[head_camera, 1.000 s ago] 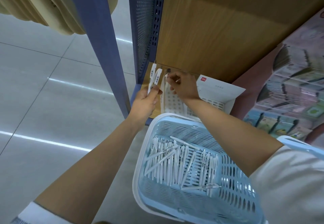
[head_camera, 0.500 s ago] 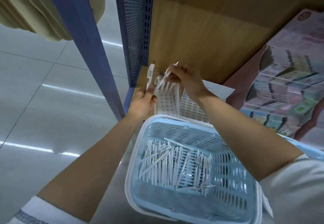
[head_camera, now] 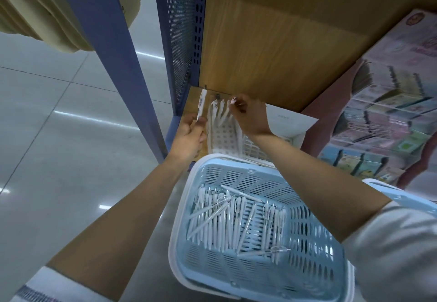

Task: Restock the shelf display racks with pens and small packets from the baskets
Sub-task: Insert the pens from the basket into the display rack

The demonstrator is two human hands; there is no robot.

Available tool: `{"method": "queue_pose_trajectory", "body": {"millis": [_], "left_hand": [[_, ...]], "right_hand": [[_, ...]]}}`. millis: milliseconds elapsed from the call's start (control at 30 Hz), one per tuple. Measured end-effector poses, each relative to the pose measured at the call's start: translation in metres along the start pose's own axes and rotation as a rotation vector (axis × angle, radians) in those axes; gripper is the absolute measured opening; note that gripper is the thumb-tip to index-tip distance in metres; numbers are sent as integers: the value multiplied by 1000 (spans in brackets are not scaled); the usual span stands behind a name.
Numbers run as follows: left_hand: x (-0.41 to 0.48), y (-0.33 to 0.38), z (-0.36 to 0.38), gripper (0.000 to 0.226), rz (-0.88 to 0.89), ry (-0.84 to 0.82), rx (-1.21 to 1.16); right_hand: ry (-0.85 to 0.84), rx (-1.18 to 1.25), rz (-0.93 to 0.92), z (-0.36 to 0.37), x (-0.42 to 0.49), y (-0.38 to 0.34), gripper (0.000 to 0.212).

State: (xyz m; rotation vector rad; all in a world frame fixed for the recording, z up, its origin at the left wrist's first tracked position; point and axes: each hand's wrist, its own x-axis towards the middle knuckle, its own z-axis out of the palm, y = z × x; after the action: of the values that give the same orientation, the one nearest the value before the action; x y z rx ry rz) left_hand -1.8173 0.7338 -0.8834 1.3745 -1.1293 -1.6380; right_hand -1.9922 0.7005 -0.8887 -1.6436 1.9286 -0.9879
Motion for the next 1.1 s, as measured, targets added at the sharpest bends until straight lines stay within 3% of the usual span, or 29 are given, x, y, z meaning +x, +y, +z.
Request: {"method": "queue_pose_trajectory", "body": {"millis": [167, 433, 500, 600, 667, 733, 833, 867, 933, 1000, 1100], "left_hand": [[2, 0, 2, 18, 16, -33, -17], [6, 0, 5, 22, 9, -67, 24], [7, 1, 7, 20, 27, -85, 47], [9, 3, 14, 16, 53, -142, 78], [13, 4, 21, 14, 78, -176, 99], [19, 4, 23, 13, 116, -107, 234], [26, 0, 16, 25, 328, 158, 602], [28, -2, 13, 32, 406, 156, 696], [33, -8, 10, 52, 456, -3, 841], [37, -15, 10, 67, 393, -169, 899], [43, -20, 10, 75, 371, -230, 890]], "right_hand": [[-16, -56, 19, 4, -5, 3, 17], [-23, -112, 24, 12, -4, -3, 10], [8, 89, 76, 0, -3, -9, 6], [-229, 556, 186, -15, -5, -21, 13], [-323, 593, 173, -21, -7, -25, 15], [-270, 607, 180, -29, -5, -20, 15], [-39, 527, 199, -42, 5, -1, 16], [7, 476, 180, -43, 8, 6, 15], [32, 324, 102, -38, 8, 13, 12], [44, 164, 15, -26, 3, 18, 9], [85, 64, -64, -17, 0, 18, 12]]}}
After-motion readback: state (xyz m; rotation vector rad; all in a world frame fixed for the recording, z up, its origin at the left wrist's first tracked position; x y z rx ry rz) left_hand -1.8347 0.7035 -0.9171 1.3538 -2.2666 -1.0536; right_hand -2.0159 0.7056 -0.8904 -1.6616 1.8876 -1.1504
